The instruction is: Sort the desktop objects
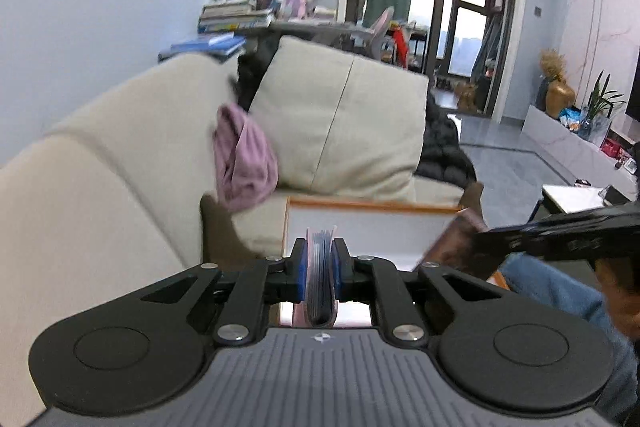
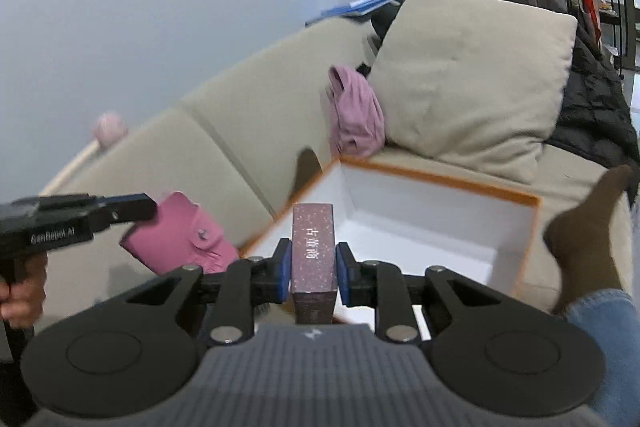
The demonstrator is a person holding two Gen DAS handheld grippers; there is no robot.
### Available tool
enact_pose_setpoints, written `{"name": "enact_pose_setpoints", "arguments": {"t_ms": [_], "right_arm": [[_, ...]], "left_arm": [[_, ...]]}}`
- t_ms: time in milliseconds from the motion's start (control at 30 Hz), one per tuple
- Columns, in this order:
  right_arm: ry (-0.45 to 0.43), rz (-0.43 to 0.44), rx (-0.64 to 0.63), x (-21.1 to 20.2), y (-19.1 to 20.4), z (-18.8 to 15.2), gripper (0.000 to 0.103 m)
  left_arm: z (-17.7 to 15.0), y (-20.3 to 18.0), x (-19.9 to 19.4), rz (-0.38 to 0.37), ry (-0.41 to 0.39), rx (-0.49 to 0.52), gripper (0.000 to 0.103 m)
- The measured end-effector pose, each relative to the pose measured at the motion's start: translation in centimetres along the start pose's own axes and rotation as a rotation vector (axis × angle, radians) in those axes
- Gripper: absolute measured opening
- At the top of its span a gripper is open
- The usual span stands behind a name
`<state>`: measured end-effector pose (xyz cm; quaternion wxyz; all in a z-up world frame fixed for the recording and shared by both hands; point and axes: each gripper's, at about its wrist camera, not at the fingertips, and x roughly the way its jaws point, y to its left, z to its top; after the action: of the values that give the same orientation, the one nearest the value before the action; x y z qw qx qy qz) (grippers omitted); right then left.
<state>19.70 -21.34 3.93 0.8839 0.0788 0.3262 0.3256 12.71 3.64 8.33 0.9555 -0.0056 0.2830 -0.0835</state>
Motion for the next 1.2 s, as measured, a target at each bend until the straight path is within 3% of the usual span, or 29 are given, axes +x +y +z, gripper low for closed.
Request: {"name": "enact_pose_setpoints", "arguments": {"t_ms": [267, 500, 533, 600, 833, 933, 1033, 1200], "right_arm": [[0.026, -0.114, 0.084, 7.4, -1.2, 0.0, 0.024], [0.120, -0.106, 0.220, 12.4, -3.0, -2.1, 0.024], [0.125, -0.108, 0.233, 12.7, -3.2, -2.3, 0.024], [0.129, -0.118, 0.246, 13.7, -3.4, -2.5, 0.024], [0.169, -0.140, 0.268, 16.1, -3.1, -2.5, 0.024], [0.173, -0.130, 0.284, 15.9, -2.8, -2.5, 0.024], [0.193, -0.095, 0.310, 15.5, -2.5, -2.3, 0.024], [0.210, -0.091, 0.323, 15.6, -1.3, -2.2, 0.026]], "left_arm": [[0.0, -1.1, 7.3, 0.003, 0.026, 0.030, 0.013], [-2.6, -0.1, 12.5, -0.008, 0.160, 0.032, 0.013], [-3.0, 0.0, 12.7, -0.005, 0.180, 0.030, 0.012], [-3.7, 0.4, 13.0, -0.003, 0.201, 0.037, 0.000], [-4.0, 1.3, 12.7, 0.011, 0.208, 0.035, 0.000], [-3.9, 2.5, 12.0, 0.031, 0.177, -0.014, 0.000], [-4.0, 3.7, 11.1, 0.046, 0.157, -0.064, 0.005], [-5.0, 5.0, 10.9, 0.027, 0.212, -0.126, 0.018]]}}
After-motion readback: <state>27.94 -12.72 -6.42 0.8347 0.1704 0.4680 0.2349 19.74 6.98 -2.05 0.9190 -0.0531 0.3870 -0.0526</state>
